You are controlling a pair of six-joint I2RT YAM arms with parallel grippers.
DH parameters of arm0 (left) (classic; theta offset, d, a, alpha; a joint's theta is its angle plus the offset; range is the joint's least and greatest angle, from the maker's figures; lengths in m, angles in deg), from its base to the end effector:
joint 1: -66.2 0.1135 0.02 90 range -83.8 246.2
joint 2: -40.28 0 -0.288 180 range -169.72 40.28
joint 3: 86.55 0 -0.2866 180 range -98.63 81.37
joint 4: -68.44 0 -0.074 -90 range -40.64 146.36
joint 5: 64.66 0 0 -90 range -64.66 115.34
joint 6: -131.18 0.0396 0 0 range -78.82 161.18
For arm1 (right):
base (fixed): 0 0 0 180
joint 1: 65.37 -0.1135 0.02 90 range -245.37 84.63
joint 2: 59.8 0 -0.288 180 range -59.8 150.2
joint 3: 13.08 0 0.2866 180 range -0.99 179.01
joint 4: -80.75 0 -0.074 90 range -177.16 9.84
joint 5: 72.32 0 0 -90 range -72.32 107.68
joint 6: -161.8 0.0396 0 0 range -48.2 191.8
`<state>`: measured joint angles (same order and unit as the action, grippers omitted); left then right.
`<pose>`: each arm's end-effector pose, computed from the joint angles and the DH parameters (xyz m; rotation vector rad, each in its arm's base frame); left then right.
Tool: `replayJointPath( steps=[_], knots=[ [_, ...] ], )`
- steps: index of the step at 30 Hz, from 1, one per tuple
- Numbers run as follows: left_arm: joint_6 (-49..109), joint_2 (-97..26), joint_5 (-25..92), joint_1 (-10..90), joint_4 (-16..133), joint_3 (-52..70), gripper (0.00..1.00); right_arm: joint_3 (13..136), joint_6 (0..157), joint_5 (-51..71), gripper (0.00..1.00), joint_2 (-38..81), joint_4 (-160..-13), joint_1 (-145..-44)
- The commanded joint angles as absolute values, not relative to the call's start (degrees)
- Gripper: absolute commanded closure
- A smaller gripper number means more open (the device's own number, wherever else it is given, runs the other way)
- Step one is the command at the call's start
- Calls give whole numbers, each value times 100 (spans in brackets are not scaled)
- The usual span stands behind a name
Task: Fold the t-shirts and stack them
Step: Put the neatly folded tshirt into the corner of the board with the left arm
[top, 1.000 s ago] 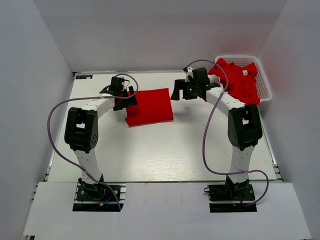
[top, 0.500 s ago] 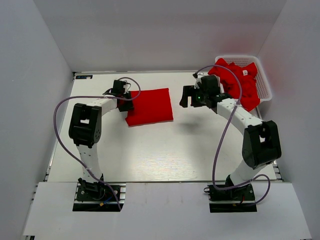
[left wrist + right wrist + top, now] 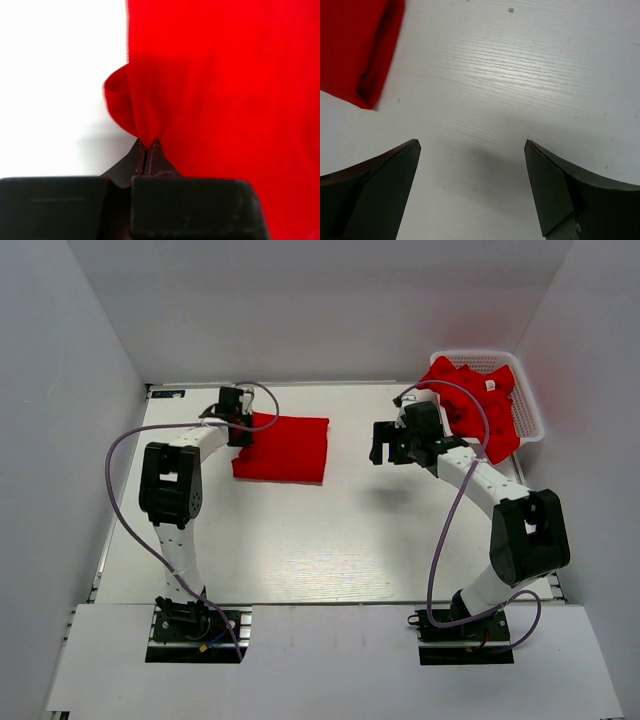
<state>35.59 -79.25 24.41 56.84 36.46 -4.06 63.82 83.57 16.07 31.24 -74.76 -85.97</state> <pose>0.4879 -0.0798 0.1647 0.0761 2.5141 -0.0861 0.3664 0.1389 0.2605 -0.1897 2.2583 0.3344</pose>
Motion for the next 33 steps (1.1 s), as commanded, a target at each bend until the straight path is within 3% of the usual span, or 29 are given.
replayJointPath(
  steps=[1,5,18,33],
  knots=[
    [4539,-7643,1814,5925,3231,-1369,100,6325,8332,1933,10,2906,-7442,-8568],
    [4714,-8118,1269,6093,2543,-2435,100,6317,8288,2075,10,2940,-7451,-8568],
    [4953,-9260,345,6927,2892,-4184,100,6958,8209,2515,10,3283,-7170,-8568],
    [5330,-9850,652,7508,3360,-4783,100,7108,8305,3042,10,3336,-6906,-8585]
  ],
)
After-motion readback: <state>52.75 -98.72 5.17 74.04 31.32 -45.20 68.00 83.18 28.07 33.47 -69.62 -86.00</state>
